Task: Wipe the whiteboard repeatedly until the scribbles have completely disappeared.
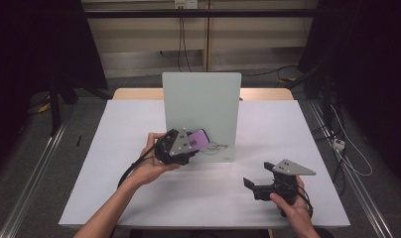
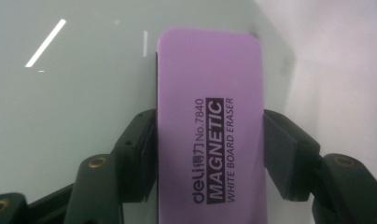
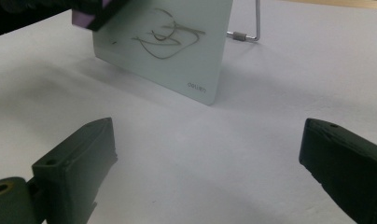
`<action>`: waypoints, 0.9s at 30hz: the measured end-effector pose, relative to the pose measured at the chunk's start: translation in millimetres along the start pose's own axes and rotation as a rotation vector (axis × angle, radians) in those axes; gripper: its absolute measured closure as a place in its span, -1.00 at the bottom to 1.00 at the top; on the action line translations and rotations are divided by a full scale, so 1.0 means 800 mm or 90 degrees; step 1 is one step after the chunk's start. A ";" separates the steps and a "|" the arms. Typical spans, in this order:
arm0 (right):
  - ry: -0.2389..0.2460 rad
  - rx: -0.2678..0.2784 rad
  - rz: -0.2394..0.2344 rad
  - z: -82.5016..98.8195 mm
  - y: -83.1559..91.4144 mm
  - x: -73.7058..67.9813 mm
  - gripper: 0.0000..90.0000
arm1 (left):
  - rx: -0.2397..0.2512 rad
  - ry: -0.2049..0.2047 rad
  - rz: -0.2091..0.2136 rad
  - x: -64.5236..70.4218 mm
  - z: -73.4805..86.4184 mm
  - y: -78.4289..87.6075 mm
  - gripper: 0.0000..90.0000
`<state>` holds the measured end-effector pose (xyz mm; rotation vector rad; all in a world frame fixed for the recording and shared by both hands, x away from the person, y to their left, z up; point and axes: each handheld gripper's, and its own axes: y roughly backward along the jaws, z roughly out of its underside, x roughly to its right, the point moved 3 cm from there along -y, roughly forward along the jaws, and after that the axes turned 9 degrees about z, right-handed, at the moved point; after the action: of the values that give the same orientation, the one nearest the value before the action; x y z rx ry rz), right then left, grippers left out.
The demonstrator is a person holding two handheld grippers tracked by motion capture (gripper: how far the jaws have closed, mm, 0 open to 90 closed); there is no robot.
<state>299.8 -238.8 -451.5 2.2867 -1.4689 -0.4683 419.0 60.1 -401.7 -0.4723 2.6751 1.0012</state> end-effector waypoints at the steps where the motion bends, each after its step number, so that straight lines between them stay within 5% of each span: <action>1: 0.000 0.000 0.000 0.000 0.000 0.000 -0.92 | 0.008 0.009 -0.001 -0.003 0.000 0.003 -0.10; 3: -0.001 0.000 0.001 0.000 0.000 0.000 -0.92 | 0.015 0.014 -0.001 -0.004 0.002 0.003 -0.10; 6: 0.001 0.002 0.001 0.000 0.000 0.000 -0.92 | -0.015 -0.011 0.004 0.006 0.005 -0.003 -0.10; 15: 0.000 0.000 0.000 0.000 0.000 0.001 -0.92 | -0.103 -0.014 0.083 0.023 0.050 -0.002 -0.10; 27: 0.002 -0.002 0.001 0.000 -0.001 0.000 -0.92 | -0.076 -0.029 0.106 0.032 0.045 -0.022 -0.10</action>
<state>300.5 -238.1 -452.0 2.2822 -1.4683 -0.4657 406.3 65.9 -447.4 -0.2478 2.6595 1.2082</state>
